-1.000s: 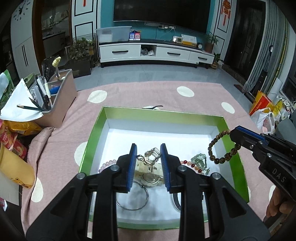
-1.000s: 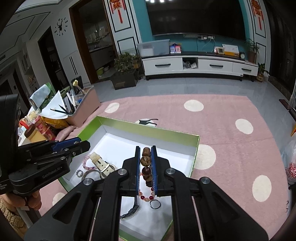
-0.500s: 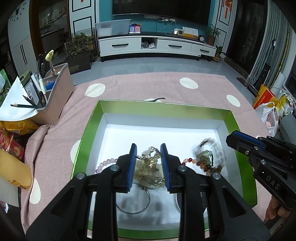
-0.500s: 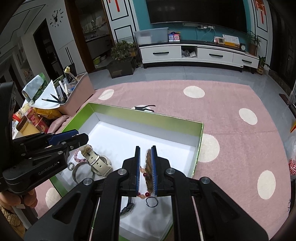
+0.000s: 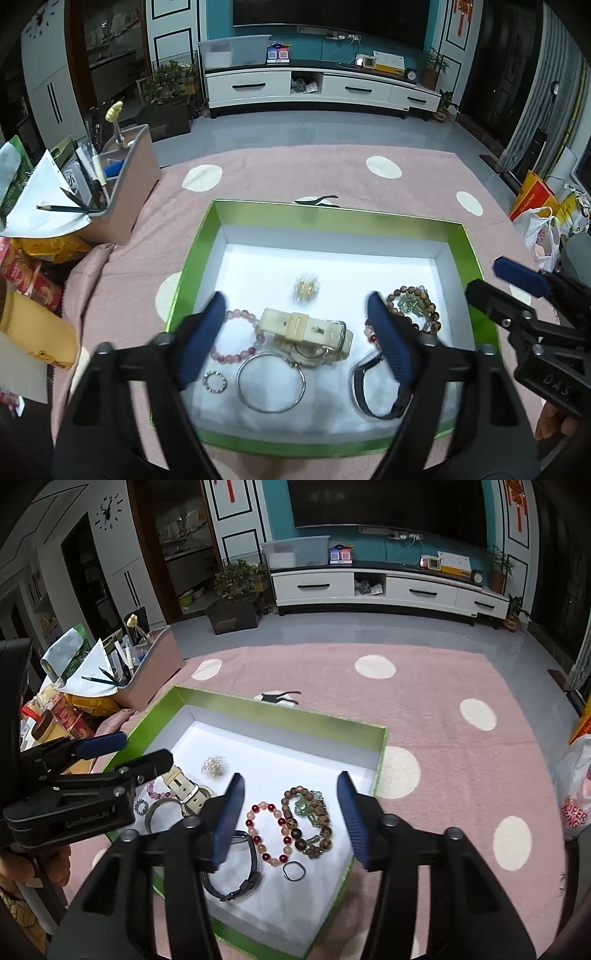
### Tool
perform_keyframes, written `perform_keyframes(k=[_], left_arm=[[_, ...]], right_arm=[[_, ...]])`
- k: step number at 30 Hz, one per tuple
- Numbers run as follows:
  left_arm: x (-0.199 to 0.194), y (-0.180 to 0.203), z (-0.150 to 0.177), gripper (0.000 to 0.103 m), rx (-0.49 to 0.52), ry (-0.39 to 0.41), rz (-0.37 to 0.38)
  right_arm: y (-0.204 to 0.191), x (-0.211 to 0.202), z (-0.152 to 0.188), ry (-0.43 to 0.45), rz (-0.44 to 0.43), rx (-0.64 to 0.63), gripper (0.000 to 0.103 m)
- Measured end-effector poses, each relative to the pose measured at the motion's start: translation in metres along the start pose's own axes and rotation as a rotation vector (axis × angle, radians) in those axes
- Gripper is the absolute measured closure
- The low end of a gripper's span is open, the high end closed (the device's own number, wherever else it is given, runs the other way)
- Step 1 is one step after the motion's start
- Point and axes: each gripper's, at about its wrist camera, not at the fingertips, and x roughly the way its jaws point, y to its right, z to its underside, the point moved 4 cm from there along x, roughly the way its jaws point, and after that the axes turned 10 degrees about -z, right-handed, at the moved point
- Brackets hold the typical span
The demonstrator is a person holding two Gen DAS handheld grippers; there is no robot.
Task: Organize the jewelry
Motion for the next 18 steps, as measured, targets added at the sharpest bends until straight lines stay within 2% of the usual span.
perform_keyframes(k=[2, 5, 8, 10, 14, 18], left_arm=[[-0.01, -0.003, -0.003, 0.015, 0.003, 0.006, -0.006], [-0.023, -0.009, -0.008, 0.011, -0.006, -0.001, -0.008], [-0.037, -0.014, -0.015, 0.004, -0.007, -0.005, -0.042], [-0.048, -0.017, -0.019, 0.003, -0.005, -0.007, -0.059], [-0.068, -0.02, -0.025, 0.002, -0.004, -0.024, -0.095], [-0.083, -0.021, -0.029, 0.002, -0.005, -0.041, -0.1]], right_arm=[[-0.001, -0.009, -0.004, -0.001, 0.011, -0.006, 0.032], [-0.005, -0.023, -0.011, -0.005, 0.029, -0.018, 0.025], [-0.009, -0.037, -0.018, -0.017, 0.03, -0.022, 0.012], [-0.013, -0.046, -0.023, -0.028, 0.041, -0.038, 0.005], [-0.023, -0.058, -0.029, -0.05, 0.059, -0.07, 0.001], [-0.033, -0.068, -0.034, -0.07, 0.066, -0.09, 0.001]])
